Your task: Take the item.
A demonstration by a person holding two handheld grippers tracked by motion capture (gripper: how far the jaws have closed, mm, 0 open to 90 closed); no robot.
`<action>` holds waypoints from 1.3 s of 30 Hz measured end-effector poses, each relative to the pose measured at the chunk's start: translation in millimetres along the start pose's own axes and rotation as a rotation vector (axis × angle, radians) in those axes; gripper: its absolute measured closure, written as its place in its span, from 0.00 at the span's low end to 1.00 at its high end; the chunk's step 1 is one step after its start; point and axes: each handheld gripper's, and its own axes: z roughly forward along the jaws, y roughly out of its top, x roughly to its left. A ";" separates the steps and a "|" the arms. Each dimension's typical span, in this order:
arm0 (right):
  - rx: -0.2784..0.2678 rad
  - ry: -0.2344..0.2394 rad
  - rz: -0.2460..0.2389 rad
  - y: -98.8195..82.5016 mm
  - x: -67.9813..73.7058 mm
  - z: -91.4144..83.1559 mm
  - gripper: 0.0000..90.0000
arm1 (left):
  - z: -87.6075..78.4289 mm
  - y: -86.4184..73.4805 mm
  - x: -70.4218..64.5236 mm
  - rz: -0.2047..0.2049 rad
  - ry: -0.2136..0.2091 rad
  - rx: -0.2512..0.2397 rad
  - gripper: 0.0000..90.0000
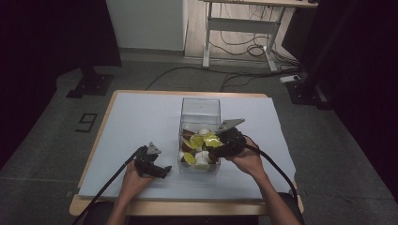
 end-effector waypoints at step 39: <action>0.009 -0.194 0.115 -47.0 -36.6 -27.4 0.42 | 0.0 0.0 0.0 0.001 0.000 0.000 0.00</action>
